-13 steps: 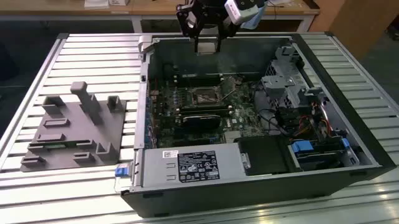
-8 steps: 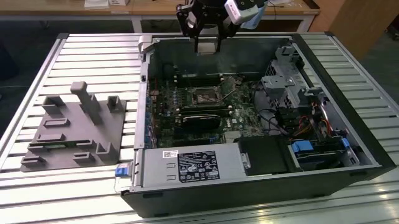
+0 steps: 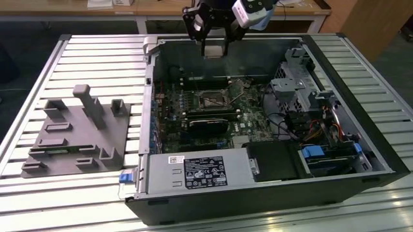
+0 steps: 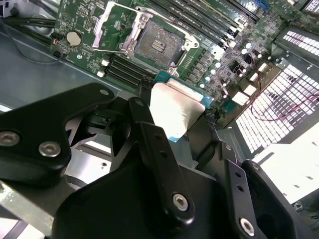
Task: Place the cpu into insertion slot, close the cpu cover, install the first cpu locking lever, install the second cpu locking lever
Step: 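Place the cpu into insertion slot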
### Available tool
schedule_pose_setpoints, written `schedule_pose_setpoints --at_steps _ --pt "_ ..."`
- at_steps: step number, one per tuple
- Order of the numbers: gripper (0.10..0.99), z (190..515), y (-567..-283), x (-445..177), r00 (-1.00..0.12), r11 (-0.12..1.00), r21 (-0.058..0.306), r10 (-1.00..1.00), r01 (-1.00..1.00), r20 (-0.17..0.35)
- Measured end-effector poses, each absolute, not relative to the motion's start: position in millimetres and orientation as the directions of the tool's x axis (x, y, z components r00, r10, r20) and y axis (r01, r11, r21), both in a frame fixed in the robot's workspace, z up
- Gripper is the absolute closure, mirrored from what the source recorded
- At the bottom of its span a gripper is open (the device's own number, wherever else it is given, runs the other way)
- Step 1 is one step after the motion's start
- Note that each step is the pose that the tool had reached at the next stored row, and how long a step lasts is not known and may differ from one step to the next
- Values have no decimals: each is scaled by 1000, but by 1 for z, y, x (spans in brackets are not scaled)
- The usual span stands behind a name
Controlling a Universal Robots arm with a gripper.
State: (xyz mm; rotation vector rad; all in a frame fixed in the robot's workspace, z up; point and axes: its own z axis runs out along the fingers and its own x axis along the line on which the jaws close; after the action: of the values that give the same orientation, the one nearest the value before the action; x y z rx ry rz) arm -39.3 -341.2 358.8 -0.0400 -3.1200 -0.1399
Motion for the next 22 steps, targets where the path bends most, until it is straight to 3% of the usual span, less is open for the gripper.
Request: schedule_pose_setpoints --at_steps 22 --pt "545 343 -341 -39 -1000 996 89 25 26 19"
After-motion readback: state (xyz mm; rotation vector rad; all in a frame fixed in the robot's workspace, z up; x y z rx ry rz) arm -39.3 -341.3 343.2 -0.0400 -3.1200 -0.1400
